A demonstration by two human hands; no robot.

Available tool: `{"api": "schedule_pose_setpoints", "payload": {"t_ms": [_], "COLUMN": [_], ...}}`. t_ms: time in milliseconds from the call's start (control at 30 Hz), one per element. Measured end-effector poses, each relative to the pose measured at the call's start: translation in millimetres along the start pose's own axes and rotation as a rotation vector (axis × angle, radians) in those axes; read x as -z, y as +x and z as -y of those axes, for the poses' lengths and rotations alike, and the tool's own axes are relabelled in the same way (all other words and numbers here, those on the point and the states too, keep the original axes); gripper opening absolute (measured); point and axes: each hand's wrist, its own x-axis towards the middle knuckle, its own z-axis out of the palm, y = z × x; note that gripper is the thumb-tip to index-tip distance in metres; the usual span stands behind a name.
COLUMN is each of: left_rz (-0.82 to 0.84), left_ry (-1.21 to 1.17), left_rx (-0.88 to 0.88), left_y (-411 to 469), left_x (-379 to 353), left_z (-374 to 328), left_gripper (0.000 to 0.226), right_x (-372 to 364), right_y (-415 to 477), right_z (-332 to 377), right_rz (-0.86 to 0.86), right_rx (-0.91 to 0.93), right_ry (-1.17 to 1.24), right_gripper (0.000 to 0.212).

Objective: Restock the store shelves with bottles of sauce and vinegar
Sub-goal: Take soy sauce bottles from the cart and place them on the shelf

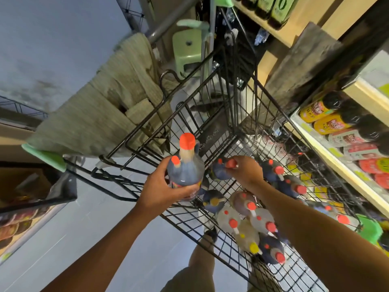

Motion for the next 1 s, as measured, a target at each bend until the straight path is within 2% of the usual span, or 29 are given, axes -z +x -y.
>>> {"api": "schedule_pose_setpoints", "payload": {"t_ms": [67, 233, 333, 400, 467, 567, 667, 767, 833, 1000], "left_rz": [0.014, 0.068, 0.086, 0.082, 0.128, 0.249, 0.396, 0.399, 0.441, 0.513], "left_ry": [-0.044, -0.134, -0.24, -0.397, -0.513, -0.553, -0.632, -0.707, -0.714, -0.8], "left_rx": [0.016, 0.077, 0.086, 0.11, 0.11, 0.11, 0.132, 0.219, 0.251, 0.264], "left_y": [0.4, 2.0, 2.4, 4.6, 4.8, 0.9, 1.1, 3.9, 5.1, -0.5], "left_x": [-2.1, -4.7, -9.6, -15.2, -19.7, -21.7, -33.3, -45.1, -52.2, -68.1], "left_z": [-2.2, -17.6, -33.7, -44.3, -56.4, -78.7, -91.2, -114.7, -124.2, -145.4], "left_gripper": [0.077, 0.087, 0.077, 0.075, 0.081, 0.073, 0.077, 0.087, 0.084, 0.092], "right_x": [28.3, 105.5, 151.2, 179.2, 202.4, 229.9, 248.8, 263.4, 272.5, 284.9], "right_y": [-8.8, -42.3, -67.7, -86.7, -104.5, -126.7, -148.3, -165.4, -173.9, -192.7], "right_z": [3.9, 22.9, 38.9, 54.2, 65.0, 78.3, 88.9, 92.0, 89.7, 78.4], "right_rz": [-0.012, -0.107, -0.141, -0.159, -0.185, -0.233, -0.245, -0.271, -0.306, -0.363], "right_rx": [0.018, 0.26, 0.299, 0.325, 0.361, 0.423, 0.465, 0.493, 0.506, 0.55], "right_ry": [0.038, 0.173, 0.401, 0.471, 0.484, 0.504, 0.542, 0.564, 0.558, 0.508], "right_gripper": [0.01, 0.019, 0.021, 0.017, 0.016, 0.024, 0.017, 0.013, 0.015, 0.021]}}
